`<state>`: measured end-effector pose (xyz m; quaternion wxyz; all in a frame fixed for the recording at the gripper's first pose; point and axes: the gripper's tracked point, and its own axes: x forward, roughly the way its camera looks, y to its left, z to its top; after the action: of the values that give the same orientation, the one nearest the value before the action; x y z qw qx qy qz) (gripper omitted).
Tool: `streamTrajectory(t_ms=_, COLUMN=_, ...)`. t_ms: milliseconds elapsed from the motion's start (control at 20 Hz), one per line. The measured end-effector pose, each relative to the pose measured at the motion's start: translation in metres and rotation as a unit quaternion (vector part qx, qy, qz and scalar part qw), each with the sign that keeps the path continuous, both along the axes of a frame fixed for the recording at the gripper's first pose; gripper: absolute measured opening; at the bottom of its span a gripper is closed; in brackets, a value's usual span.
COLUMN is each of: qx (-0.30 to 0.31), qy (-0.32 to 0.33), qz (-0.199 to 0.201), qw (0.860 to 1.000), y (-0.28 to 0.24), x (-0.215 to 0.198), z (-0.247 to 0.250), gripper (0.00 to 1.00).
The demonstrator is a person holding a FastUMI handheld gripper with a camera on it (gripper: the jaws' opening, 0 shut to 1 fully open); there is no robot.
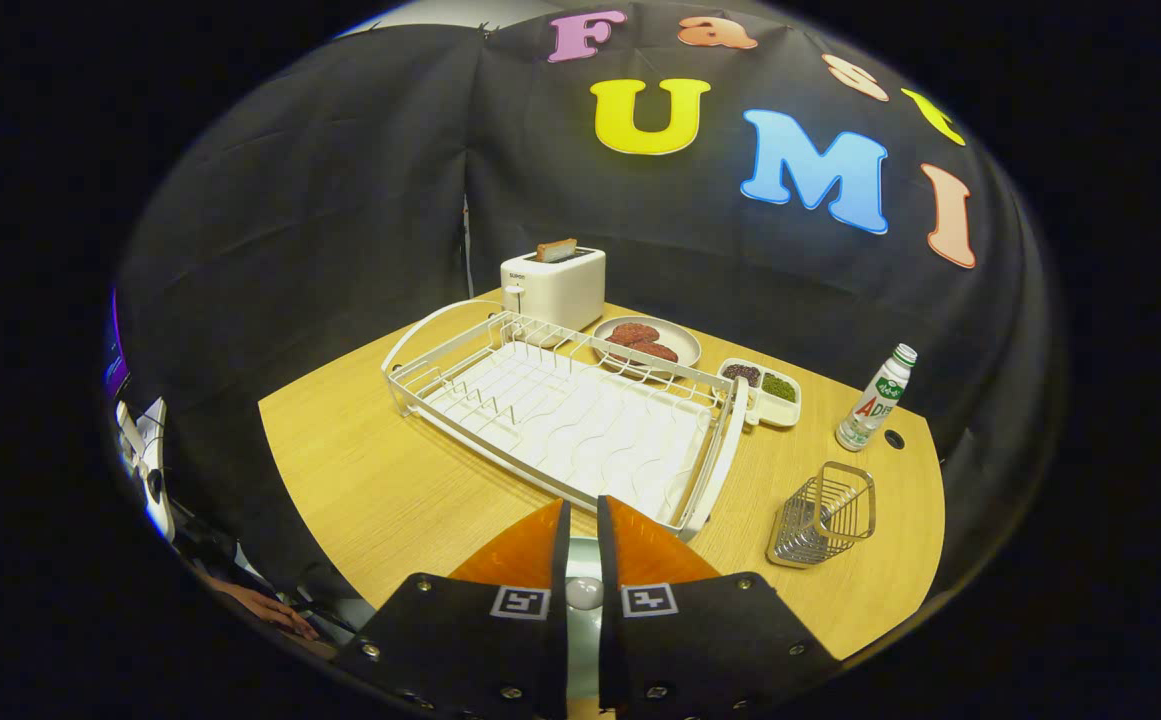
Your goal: Take the plate from the dish rack, then take the spoon from the basket and place it into the plate.
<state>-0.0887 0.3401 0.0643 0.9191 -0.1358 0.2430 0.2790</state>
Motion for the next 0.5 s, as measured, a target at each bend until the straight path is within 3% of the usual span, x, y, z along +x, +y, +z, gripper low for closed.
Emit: streamTrajectory(t_ms=500, qx=-0.017, qy=0.014, qz=0.015, qw=1.000, y=0.023, x=0.003, z=-0.016, gripper=0.16)
